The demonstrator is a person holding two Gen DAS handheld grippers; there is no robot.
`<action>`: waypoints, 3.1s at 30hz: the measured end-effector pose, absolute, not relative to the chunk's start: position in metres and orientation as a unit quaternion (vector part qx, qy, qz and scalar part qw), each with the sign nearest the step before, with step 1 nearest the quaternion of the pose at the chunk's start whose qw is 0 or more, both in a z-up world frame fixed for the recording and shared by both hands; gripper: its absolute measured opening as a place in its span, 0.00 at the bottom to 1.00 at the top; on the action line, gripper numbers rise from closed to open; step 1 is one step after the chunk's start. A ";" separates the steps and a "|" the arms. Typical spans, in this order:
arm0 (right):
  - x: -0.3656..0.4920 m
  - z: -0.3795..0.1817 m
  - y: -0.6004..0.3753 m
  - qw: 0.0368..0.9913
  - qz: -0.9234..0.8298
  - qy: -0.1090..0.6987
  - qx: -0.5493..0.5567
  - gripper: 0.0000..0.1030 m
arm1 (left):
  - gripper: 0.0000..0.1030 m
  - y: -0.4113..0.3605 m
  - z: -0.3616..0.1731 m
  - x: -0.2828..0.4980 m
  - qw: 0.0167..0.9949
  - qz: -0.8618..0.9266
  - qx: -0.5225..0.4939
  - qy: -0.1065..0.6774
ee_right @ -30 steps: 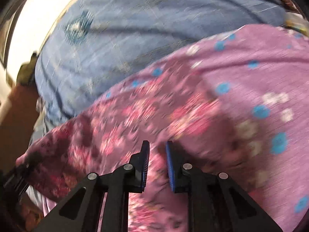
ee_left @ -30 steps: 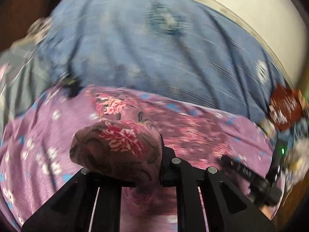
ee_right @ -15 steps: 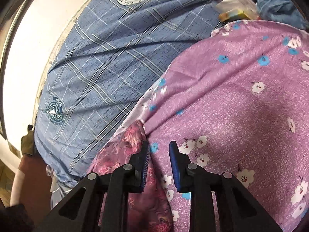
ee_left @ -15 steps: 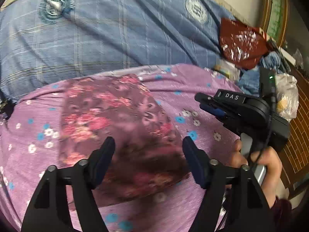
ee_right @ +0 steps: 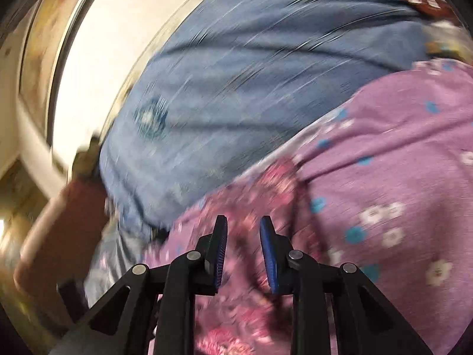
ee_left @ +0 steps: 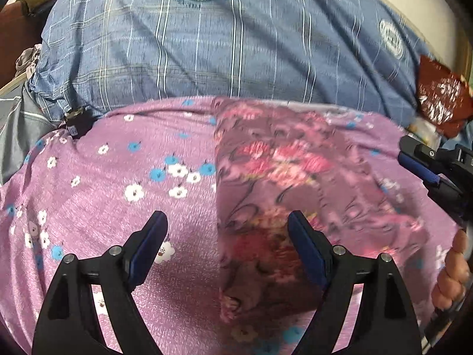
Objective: Fold small clothes
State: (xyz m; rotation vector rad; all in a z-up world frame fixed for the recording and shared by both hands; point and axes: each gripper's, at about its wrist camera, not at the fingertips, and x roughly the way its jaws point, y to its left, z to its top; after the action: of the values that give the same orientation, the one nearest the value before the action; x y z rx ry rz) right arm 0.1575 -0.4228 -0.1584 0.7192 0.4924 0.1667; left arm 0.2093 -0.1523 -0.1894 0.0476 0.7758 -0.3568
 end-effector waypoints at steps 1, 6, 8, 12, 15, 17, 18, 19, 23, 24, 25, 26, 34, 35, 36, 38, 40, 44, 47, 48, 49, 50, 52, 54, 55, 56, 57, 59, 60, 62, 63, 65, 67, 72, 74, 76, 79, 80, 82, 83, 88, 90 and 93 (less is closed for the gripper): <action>0.165 -0.162 -0.412 0.902 0.094 0.259 0.333 0.24 | 0.81 -0.154 -0.194 0.210 0.909 -0.173 0.029 0.377; 0.206 -0.198 -0.373 0.879 0.059 0.396 0.260 0.17 | 0.82 -0.160 -0.209 0.205 0.909 -0.184 0.061 0.368; 0.207 -0.188 -0.368 0.892 0.040 0.381 0.240 0.24 | 0.82 -0.160 -0.208 0.204 0.909 -0.186 0.063 0.368; 0.219 -0.171 -0.354 0.910 -0.016 0.361 0.205 0.25 | 0.82 -0.160 -0.209 0.202 0.907 -0.194 0.071 0.366; 0.240 -0.171 -0.342 0.907 -0.063 0.373 0.183 0.33 | 0.82 -0.159 -0.209 0.199 0.905 -0.204 0.073 0.365; 0.254 -0.179 -0.337 0.899 -0.089 0.396 0.167 0.34 | 0.82 -0.156 -0.211 0.199 0.903 -0.212 0.073 0.366; 0.256 -0.182 -0.334 0.899 -0.100 0.398 0.153 0.35 | 0.82 -0.153 -0.212 0.198 0.902 -0.216 0.072 0.367; 0.258 -0.182 -0.329 0.901 -0.110 0.396 0.135 0.35 | 0.82 -0.151 -0.212 0.198 0.901 -0.219 0.072 0.367; 0.258 -0.183 -0.321 0.906 -0.125 0.391 0.102 0.35 | 0.82 -0.149 -0.212 0.199 0.898 -0.224 0.068 0.373; 0.257 -0.184 -0.322 0.907 -0.125 0.390 0.103 0.35 | 0.82 -0.149 -0.212 0.199 0.897 -0.222 0.065 0.376; 0.257 -0.184 -0.322 0.907 -0.125 0.389 0.104 0.35 | 0.82 -0.149 -0.211 0.198 0.898 -0.221 0.065 0.376; 0.257 -0.184 -0.322 0.907 -0.125 0.388 0.104 0.35 | 0.82 -0.150 -0.212 0.198 0.898 -0.220 0.065 0.376; 0.251 -0.183 -0.319 0.910 -0.121 0.387 0.088 0.35 | 0.82 -0.149 -0.212 0.199 0.897 -0.218 0.059 0.381; 0.249 -0.183 -0.319 0.911 -0.120 0.387 0.083 0.35 | 0.82 -0.148 -0.212 0.199 0.896 -0.218 0.055 0.383; 0.248 -0.183 -0.318 0.911 -0.119 0.386 0.079 0.35 | 0.82 -0.148 -0.212 0.200 0.896 -0.217 0.053 0.385; 0.245 -0.183 -0.317 0.913 -0.116 0.385 0.070 0.35 | 0.82 -0.149 -0.213 0.199 0.897 -0.215 0.056 0.383; 0.242 -0.182 -0.316 0.914 -0.113 0.384 0.065 0.36 | 0.82 -0.150 -0.213 0.198 0.898 -0.214 0.059 0.380; 0.238 -0.181 -0.316 0.915 -0.111 0.383 0.060 0.36 | 0.82 -0.150 -0.214 0.198 0.899 -0.213 0.060 0.379; 0.237 -0.180 -0.316 0.916 -0.110 0.383 0.057 0.36 | 0.82 -0.150 -0.214 0.198 0.899 -0.213 0.060 0.378; 0.237 -0.180 -0.316 0.916 -0.109 0.382 0.057 0.36 | 0.82 -0.150 -0.214 0.198 0.899 -0.213 0.061 0.378; 0.237 -0.180 -0.316 0.916 -0.109 0.382 0.057 0.36 | 0.82 -0.150 -0.214 0.198 0.899 -0.213 0.061 0.378; 0.238 -0.181 -0.317 0.916 -0.108 0.383 0.058 0.36 | 0.83 -0.150 -0.214 0.198 0.899 -0.212 0.062 0.378; 0.238 -0.181 -0.318 0.916 -0.106 0.383 0.057 0.36 | 0.83 -0.150 -0.215 0.198 0.899 -0.213 0.061 0.379; 0.237 -0.180 -0.317 0.916 -0.105 0.383 0.057 0.36 | 0.83 -0.150 -0.215 0.198 0.898 -0.213 0.060 0.380; 0.237 -0.180 -0.317 0.916 -0.105 0.383 0.057 0.36 | 0.83 -0.150 -0.215 0.198 0.898 -0.213 0.060 0.380; 0.237 -0.180 -0.317 0.916 -0.103 0.383 0.057 0.36 | 0.83 -0.150 -0.215 0.198 0.898 -0.213 0.060 0.380; 0.237 -0.180 -0.318 0.916 -0.103 0.383 0.057 0.36 | 0.83 -0.150 -0.215 0.198 0.898 -0.212 0.061 0.379; 0.237 -0.180 -0.318 0.917 -0.101 0.382 0.056 0.37 | 0.82 -0.151 -0.213 0.198 0.899 -0.212 0.062 0.378; 0.236 -0.180 -0.318 0.917 -0.099 0.382 0.056 0.37 | 0.82 -0.150 -0.210 0.197 0.900 -0.213 0.064 0.374; 0.234 -0.180 -0.320 0.918 -0.093 0.381 0.058 0.37 | 0.82 -0.149 -0.204 0.196 0.906 -0.213 0.067 0.360; 0.233 -0.180 -0.321 0.918 -0.090 0.382 0.060 0.37 | 0.82 -0.147 -0.198 0.194 0.913 -0.209 0.070 0.344; 0.227 -0.178 -0.327 0.918 -0.077 0.381 0.073 0.36 | 0.82 -0.142 -0.188 0.194 0.922 -0.205 0.065 0.321; 0.217 -0.174 -0.335 0.923 -0.059 0.369 0.095 0.33 | 0.82 -0.134 -0.178 0.197 0.931 -0.199 0.049 0.301; 0.189 -0.168 -0.337 0.936 -0.003 0.341 0.083 0.22 | 0.82 -0.129 -0.186 0.223 0.926 -0.159 0.050 0.338; 0.181 -0.177 -0.332 0.929 0.015 0.364 0.062 0.17 | 0.83 -0.133 -0.199 0.231 0.915 -0.157 0.064 0.366; 0.178 -0.187 -0.330 0.923 0.016 0.381 0.044 0.17 | 0.83 -0.136 -0.202 0.231 0.915 -0.154 0.068 0.366; 0.177 -0.188 -0.335 0.922 0.023 0.381 0.063 0.17 | 0.82 -0.137 -0.196 0.229 0.917 -0.154 0.068 0.362; 0.179 -0.184 -0.340 0.920 0.026 0.381 0.088 0.17 | 0.82 -0.136 -0.195 0.229 0.917 -0.155 0.062 0.362; 0.182 -0.172 -0.350 0.928 0.025 0.349 0.125 0.17 | 0.82 -0.135 -0.195 0.227 0.917 -0.157 0.055 0.363; 0.187 -0.165 -0.352 0.931 0.021 0.339 0.135 0.17 | 0.82 -0.135 -0.194 0.227 0.916 -0.158 0.055 0.363; 0.237 -0.159 -0.359 0.911 -0.007 0.365 0.194 0.21 | 0.83 -0.136 -0.198 0.228 0.914 -0.164 0.063 0.366; 0.267 -0.172 -0.366 0.893 -0.035 0.400 0.204 0.17 | 0.83 -0.135 -0.199 0.230 0.911 -0.171 0.058 0.370; 0.299 -0.184 -0.380 0.875 -0.053 0.419 0.237 0.16 | 0.83 -0.134 -0.200 0.231 0.909 -0.178 0.057 0.372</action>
State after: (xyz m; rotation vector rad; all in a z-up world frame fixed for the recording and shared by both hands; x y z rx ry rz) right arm 0.2993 -0.3796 -0.1836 0.4949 0.8739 -0.1109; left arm 0.2311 -0.1343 -0.1997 0.1181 0.7683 -0.3663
